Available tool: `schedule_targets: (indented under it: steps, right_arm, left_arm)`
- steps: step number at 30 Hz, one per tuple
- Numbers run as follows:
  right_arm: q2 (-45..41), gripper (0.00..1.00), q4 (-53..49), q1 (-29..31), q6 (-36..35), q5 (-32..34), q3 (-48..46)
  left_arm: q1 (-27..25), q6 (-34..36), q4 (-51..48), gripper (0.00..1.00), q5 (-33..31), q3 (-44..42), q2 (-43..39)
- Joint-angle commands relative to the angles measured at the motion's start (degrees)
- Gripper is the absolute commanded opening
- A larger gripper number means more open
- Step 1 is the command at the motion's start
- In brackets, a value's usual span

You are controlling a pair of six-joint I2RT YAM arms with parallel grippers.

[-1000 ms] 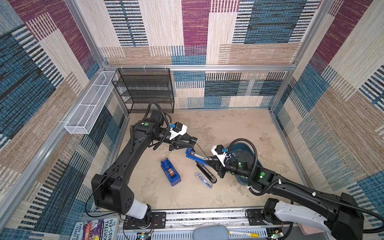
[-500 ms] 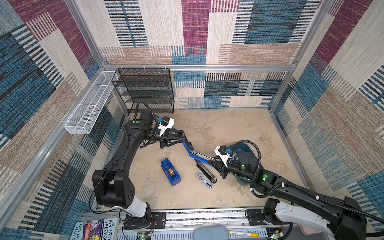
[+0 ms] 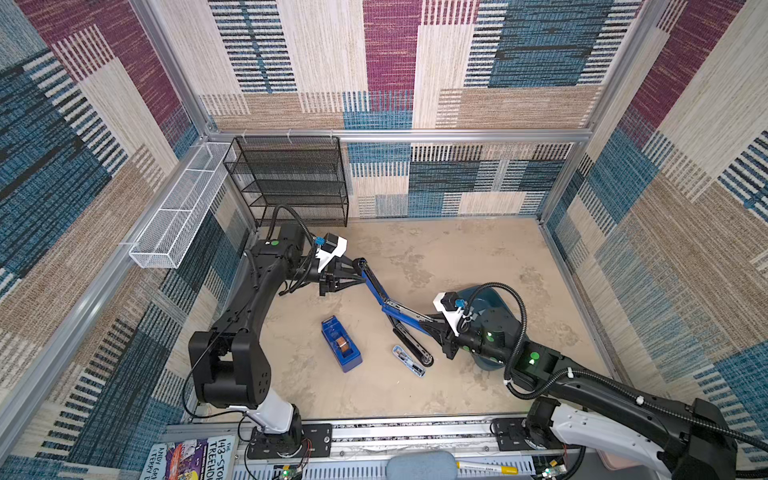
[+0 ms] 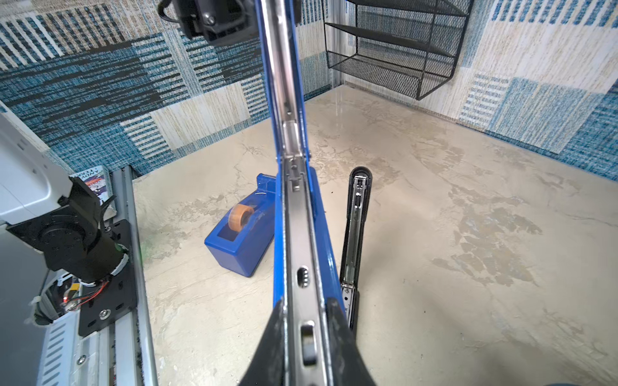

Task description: Load the staples into the stapler

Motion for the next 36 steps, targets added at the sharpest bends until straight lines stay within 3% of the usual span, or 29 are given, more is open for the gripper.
schedule_targets:
  steps: [1, 9, 16, 21, 24, 28, 33, 36]
  right_arm:
    - [-1.7, 0.00, 3.0, 0.0, 2.6, -0.7, -0.2]
    - [-4.8, 0.00, 3.3, 0.0, 3.5, 0.3, -1.7]
    - [-3.7, 0.00, 1.1, -0.1, 4.0, 7.9, -1.0]
    - [-1.9, 0.00, 0.5, 0.0, 3.3, 7.5, -0.3]
    - [0.0, 0.00, 1.0, 0.0, 2.9, 4.7, 0.1]
    - [1.0, 0.00, 2.1, 0.0, 2.9, 3.0, 0.3]
    - [-0.4, 0.00, 2.2, 0.0, 3.0, 3.1, -0.3]
    - [-2.1, 0.00, 2.4, 0.0, 3.3, 3.4, -1.0]
  left_arm:
    - [0.5, 3.6, 4.0, 0.00, -3.2, -0.1, 0.8]
    - [1.2, 3.9, 3.4, 0.00, -4.4, 0.0, 2.2]
    - [1.9, 4.5, 2.9, 0.00, 1.5, 1.5, -1.5]
    - [0.4, 2.8, 3.5, 0.00, 5.0, 3.7, -6.0]
    - [-4.8, -3.4, 6.7, 0.00, 0.0, 4.7, -7.6]
    - [-11.9, -19.8, 23.5, 0.05, -12.4, -1.6, -9.7]
    - [-13.0, -29.6, 31.9, 0.06, -20.7, -3.6, -8.6]
    - [-13.3, -31.0, 32.1, 0.09, -24.1, -3.2, -6.5]
